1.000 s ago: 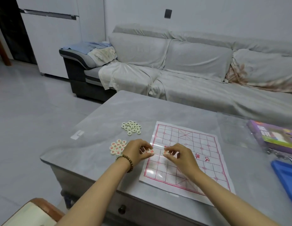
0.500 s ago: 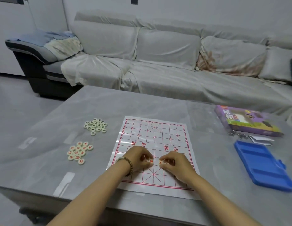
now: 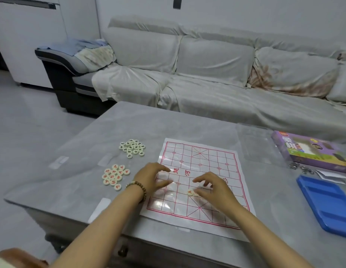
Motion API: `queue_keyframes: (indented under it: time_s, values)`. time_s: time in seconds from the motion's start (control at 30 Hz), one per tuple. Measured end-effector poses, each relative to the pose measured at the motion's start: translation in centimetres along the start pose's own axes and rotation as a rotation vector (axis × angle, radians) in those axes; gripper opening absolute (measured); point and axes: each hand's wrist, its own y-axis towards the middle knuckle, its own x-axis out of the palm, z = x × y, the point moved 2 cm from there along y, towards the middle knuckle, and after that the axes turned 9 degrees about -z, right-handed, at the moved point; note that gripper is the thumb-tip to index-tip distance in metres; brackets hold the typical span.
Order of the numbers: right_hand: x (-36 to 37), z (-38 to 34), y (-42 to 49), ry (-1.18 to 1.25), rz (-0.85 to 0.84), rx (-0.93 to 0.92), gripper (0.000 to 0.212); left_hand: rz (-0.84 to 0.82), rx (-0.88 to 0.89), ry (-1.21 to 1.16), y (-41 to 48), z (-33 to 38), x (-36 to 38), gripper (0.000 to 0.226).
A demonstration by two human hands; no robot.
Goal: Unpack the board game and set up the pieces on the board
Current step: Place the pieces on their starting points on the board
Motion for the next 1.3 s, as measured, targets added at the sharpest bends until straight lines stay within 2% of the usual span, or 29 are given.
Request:
queue_keyframes:
  time_s: [0.1, 0.2, 0.4, 0.5, 0.57, 0.83, 0.97, 1.13, 1.3]
  values:
    - [2.5, -2.9, 2.0, -0.001, -0.091, -0.076, 0.025, 0.088, -0.122, 0.103, -1.9, -4.5, -2.2, 0.054]
    - [6.1, -6.6, 4.3, -0.043, -0.201, -0.132, 0.04, 0.136, -0.242, 0.035, -4.1, -8.8, -3.5, 0.058]
    - [11.6, -11.4, 8.1, -0.088, -0.353, -0.154, 0.065, 0.058, -0.276, -0.08, -8.2, -12.9, -4.5, 0.075]
    - [12.9, -12.3, 9.2, -0.095, -0.389, -0.151, 0.067, -0.018, -0.245, -0.064, -9.2, -14.2, -4.9, 0.066]
    - [13.5, -12.4, 9.5, -0.106, -0.378, -0.158, 0.066, -0.02, -0.228, -0.107, -9.7, -15.0, -5.0, 0.061]
    - [13.8, -12.3, 8.3, -0.198, -0.181, -0.248, 0.046, 0.094, -0.189, -0.075, -9.3, -15.6, -4.3, 0.066]
    - [14.3, -12.3, 8.6, -0.155, -0.201, -0.255, 0.037, 0.082, -0.18, -0.064, -8.3, -15.1, -4.0, 0.057]
    - [14.7, -12.4, 8.6, -0.122, -0.151, -0.229, 0.022, 0.138, -0.184, -0.116, -8.1, -14.6, -4.3, 0.061]
    - [14.2, -11.9, 8.4, -0.064, -0.173, -0.2, 0.024, 0.108, -0.156, -0.107, -8.4, -14.5, -4.6, 0.05]
